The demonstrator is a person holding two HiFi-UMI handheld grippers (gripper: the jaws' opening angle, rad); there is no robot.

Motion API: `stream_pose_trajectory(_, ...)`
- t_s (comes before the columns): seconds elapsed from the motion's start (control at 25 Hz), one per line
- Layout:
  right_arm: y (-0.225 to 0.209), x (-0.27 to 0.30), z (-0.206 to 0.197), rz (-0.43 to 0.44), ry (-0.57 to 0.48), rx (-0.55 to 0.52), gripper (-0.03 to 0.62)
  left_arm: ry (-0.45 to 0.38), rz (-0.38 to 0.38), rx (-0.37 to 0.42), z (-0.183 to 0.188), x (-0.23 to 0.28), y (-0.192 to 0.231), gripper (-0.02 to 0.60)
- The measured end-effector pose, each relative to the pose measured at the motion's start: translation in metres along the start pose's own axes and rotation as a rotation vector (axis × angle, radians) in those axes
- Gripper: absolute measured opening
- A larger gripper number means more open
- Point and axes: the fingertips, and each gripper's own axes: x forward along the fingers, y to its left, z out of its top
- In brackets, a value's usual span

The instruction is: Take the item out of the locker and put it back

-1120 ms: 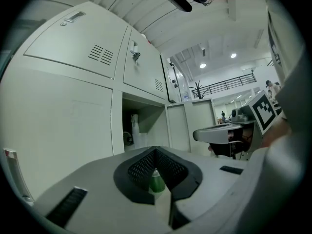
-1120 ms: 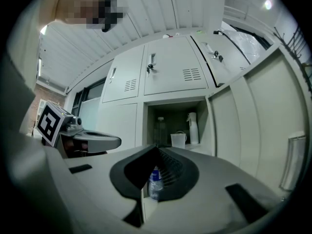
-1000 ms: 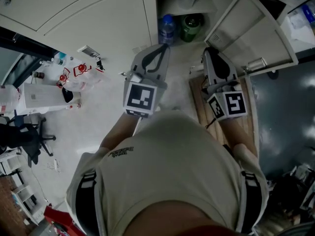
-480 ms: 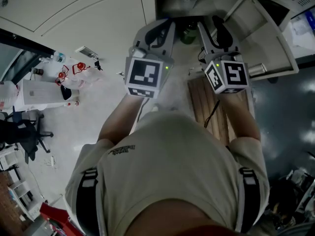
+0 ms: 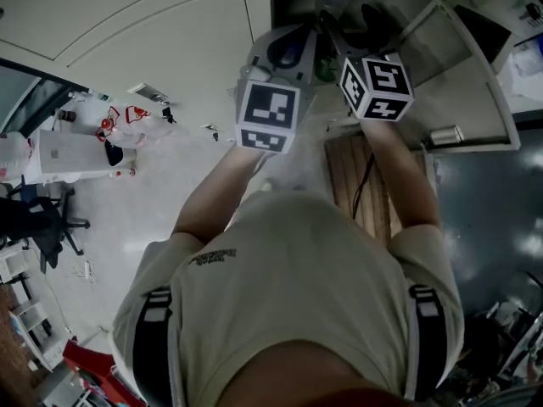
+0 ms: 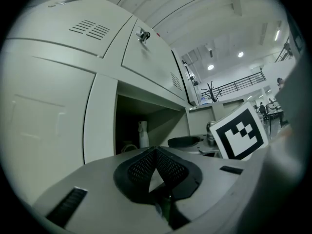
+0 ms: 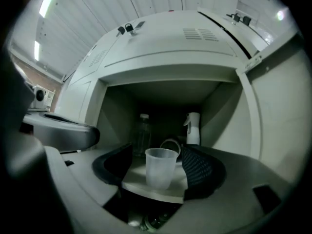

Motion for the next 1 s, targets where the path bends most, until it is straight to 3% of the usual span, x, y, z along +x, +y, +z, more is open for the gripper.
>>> stream_pose_trajectory(0.52,-0.007,0.052,-0.061,0.012,0.175,0.055,0.324,0.083,-0.028,-0.04,-0.035,0.024,-0.007,0.014)
stream_pose_trajectory(0.64,-0.008,0.055,-0.065,0.018,0.183,0.065,0.272,0.086,-0.034,-0.042,-0.036,0.025,-0.008,0.014)
stream_pose_trajectory(1.0,-0.009,0.054,-0.064,0.014,0.172,0.059,0.261,0.091,-0.05,-0.036,-0.04,0.024,-0.009,0.014)
